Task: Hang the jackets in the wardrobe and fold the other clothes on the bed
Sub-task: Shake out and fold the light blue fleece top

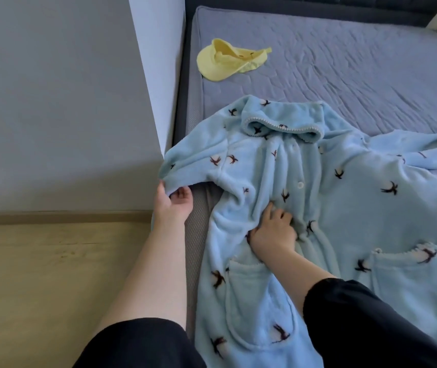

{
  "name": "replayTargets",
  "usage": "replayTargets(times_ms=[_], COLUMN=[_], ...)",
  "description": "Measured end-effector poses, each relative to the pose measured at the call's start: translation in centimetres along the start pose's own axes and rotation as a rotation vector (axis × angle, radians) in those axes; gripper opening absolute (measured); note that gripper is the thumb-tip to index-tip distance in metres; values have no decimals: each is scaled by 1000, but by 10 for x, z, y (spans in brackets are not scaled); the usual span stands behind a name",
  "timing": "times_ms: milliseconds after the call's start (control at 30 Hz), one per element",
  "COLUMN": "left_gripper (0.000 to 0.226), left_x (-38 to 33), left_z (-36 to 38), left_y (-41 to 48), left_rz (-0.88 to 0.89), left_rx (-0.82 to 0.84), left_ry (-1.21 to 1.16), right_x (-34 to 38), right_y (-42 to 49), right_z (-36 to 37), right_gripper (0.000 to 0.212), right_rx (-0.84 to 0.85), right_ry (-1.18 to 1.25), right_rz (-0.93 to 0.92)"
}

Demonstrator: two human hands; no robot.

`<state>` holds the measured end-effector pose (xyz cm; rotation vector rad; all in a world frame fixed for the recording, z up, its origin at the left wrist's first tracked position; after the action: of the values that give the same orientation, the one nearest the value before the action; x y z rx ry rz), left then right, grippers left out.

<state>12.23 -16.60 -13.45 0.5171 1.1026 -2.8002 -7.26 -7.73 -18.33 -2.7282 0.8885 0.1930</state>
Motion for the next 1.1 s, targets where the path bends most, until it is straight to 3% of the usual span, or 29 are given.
replayTargets(times_ms=[100,200,267,333,400,467,500,533,600,667,700,833,900,933,1000,1067,1100], left_gripper=[8,38,39,29,17,19,31,44,51,41,43,44,27,19,14,12,12], left_x=[-20,-45,-51,-40,-16,24,46,67,98,109,109,103,102,102,108,117,119], left_z=[12,38,59,77,89,92,86,74,34,-11,-29,-48,-42,-39,-37,-34,-33], left_y=[15,12,-2,-32,-68,-95,-104,-108,-105,-90,-83,-84,-93,-97,-103,-111,-114], left_rz=[229,532,856,1236,1597,1913,1966,1911,1594,1192,1097,1080,1060,966,565,100,-26], left_rx=[8,-107,-61,133,445,857,1086,1315,1641,1610,1543,1300,1008,849,639,548,535], left_ry=[185,307,539,711,932,1164,1293,1498,2096,2471,2476,2119,1922,1861,1644,1297,1208], right_x=[-1,-3,-7,-18,-38,-66,-84,-103,-145,-182,-196,-223,-227,-227,-222,-214,-210], right_y=[2,4,6,9,12,11,9,7,3,1,-2,-16,-19,-19,-19,-17,-15], right_z=[3,6,2,-6,-18,-32,-38,-46,-62,-73,-76,-79,-85,-90,-104,-118,-122], right_gripper=[80,77,74,73,65,45,35,29,24,25,26,49,61,66,70,64,54], right_rx=[-4,14,35,94,204,372,481,582,629,614,618,657,663,655,606,521,467], right_ry=[32,85,154,255,471,924,1225,1513,1935,2143,2198,2368,2510,2548,2466,2324,2267], right_rz=[15,21,5,-21,-29,49,152,257,401,422,409,409,371,372,413,478,514])
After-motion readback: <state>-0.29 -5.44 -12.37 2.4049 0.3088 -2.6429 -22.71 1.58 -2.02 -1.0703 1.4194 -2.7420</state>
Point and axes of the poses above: each hand's wrist, its own y-axis towards the middle knuckle, its own z-axis out of the palm, x = y × z, the point moved 1 cm from there along y, towards the middle knuckle, and after that the axes turned 14 degrees about z, right-handed, at the moved point
